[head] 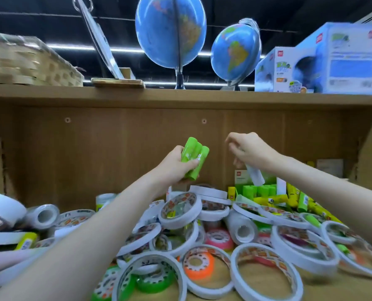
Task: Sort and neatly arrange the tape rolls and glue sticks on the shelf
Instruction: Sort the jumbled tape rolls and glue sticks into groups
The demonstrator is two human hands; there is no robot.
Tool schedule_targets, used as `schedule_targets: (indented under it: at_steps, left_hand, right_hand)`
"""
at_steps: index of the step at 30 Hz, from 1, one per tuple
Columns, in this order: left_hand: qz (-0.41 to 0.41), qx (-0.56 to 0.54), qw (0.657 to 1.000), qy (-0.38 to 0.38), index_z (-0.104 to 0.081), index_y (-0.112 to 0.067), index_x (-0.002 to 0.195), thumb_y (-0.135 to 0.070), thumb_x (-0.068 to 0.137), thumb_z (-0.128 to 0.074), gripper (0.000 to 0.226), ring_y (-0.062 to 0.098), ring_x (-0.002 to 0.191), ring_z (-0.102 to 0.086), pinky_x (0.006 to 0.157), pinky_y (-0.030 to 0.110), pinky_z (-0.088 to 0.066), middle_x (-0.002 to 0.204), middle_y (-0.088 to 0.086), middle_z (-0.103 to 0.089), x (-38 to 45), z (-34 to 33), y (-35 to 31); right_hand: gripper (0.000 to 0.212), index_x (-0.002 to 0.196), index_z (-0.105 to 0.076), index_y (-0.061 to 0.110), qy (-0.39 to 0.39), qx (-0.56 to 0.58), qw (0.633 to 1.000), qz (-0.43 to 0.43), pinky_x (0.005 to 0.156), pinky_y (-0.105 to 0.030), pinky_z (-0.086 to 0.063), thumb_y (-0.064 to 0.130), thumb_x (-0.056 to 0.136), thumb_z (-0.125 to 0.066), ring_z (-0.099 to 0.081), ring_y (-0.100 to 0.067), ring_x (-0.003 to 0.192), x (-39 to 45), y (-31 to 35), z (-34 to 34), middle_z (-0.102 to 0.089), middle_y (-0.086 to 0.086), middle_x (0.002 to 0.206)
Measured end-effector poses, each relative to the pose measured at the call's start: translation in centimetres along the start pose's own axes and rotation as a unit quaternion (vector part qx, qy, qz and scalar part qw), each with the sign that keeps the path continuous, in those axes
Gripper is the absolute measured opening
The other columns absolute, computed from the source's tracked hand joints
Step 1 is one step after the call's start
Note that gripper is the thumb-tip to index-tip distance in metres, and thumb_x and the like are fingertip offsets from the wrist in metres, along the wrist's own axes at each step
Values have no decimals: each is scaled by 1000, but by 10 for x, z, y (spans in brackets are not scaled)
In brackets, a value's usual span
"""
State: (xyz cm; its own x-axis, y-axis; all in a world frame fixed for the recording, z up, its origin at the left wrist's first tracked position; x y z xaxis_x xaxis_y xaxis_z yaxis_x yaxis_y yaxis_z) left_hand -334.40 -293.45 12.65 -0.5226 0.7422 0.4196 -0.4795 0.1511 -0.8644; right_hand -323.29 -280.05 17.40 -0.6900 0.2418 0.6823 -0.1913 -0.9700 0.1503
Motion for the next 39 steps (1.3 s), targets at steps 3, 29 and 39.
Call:
schedule_targets:
  at_steps: [3,29,39]
  left_hand:
    - [-26,78,997,-2,-44,-11,107,-18,92,-56,20,12,75,-54,57,19,-48,89,2,-53,15,-18,-5]
    - [-61,336,937,74,-41,-14,94,-29,93,-54,20,18,85,-44,67,27,-33,91,3,-48,62,-94,20]
    - [-50,313,946,62,-43,-14,93,-30,92,-55,20,19,82,-48,68,30,-41,88,2,-49,62,-88,23]
  right_hand:
    - [26,114,-47,8,49,-249,967,8,65,-35,-43,22,100,-29,-60,-36,84,-6,-28,-3,-54,-13,82]
    - [44,87,-57,7,107,-82,981,-137,52,-20,-36,45,73,-75,-48,-17,72,-6,-128,-16,-48,1,75]
    - [33,100,-54,10,61,-93,993,-44,73,-29,-41,21,75,-73,-45,-20,81,-17,-109,-33,-37,0,86]
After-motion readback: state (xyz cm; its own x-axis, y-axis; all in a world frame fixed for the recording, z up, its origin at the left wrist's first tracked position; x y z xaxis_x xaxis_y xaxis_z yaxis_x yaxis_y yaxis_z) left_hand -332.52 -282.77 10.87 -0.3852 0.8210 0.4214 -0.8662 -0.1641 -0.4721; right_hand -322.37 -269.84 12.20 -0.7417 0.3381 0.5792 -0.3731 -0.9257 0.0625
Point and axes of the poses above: each hand's wrist, its own x-axis towards the middle knuckle, its own z-axis out of the back of the hand, y = z × x, the point moved 6 cm from there along x, towards the middle knuckle
